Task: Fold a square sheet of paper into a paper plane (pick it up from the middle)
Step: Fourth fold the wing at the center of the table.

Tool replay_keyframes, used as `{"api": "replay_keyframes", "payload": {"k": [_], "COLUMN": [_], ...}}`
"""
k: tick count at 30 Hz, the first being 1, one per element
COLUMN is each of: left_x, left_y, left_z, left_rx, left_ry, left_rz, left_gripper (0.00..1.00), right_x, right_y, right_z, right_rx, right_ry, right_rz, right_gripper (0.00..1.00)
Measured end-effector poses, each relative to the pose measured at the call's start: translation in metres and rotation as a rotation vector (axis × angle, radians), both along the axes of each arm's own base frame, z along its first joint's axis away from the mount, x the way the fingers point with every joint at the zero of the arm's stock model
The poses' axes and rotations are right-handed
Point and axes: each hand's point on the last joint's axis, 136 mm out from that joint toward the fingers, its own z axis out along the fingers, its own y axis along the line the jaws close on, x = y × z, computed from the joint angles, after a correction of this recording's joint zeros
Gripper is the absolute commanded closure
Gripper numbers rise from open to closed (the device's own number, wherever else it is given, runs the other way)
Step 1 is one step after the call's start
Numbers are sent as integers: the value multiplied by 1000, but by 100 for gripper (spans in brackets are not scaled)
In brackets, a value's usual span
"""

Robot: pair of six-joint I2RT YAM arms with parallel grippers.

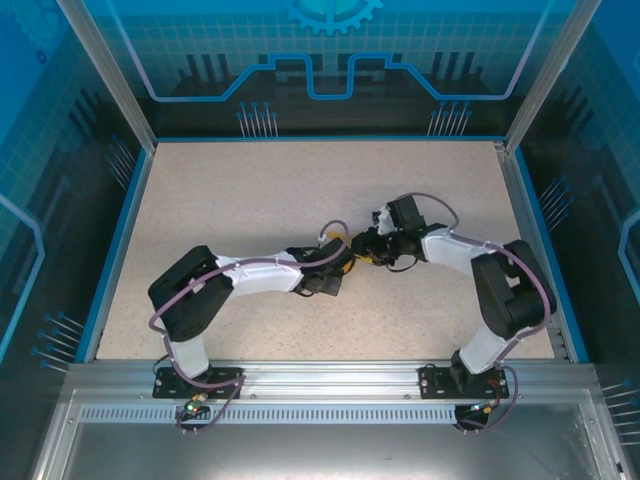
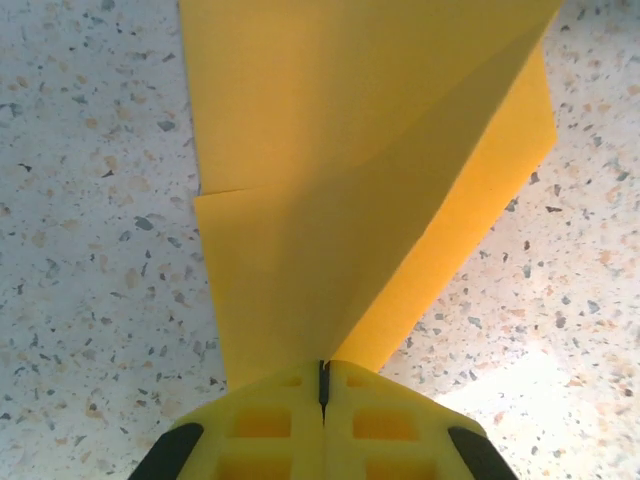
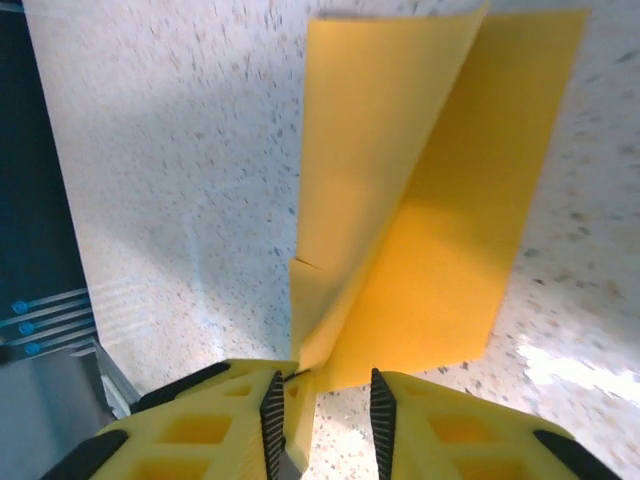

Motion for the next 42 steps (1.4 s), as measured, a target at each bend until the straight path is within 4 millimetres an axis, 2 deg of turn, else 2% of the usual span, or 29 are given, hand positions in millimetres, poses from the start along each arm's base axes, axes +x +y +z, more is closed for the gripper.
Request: {"api": "replay_keyframes", "payload": {"k": [4, 8, 15, 20, 26, 32, 42], "left_x": [3, 4, 5, 2, 4, 6, 7], "left_y": [4, 5, 5, 4, 6, 8, 12], "left_z": [4, 5, 3, 2, 6, 9, 8], "left_rx": [-143, -274, -415, -464, -500, -519, -532], "left_ry": [49, 98, 167, 189, 200, 209, 215], "left_rz": [12, 21, 39, 44, 49, 52, 61], "left_gripper": [100, 100, 100, 100, 100, 100, 97], "right_x": [-3, -8, -19, -24, -14, -2, 6], "right_y": [-12, -13, 3, 24, 48, 56, 59], "right_z": [17, 20, 18, 3, -9, -16, -34], "right_rx": [6, 8, 9, 6, 16, 25, 6], "right_ry": [-46, -53, -51, -18, -2, 9, 46], "right_rz": [-19, -17, 33, 79, 108, 97, 80], "right_gripper": [64, 66, 76, 84, 87, 87, 88]}}
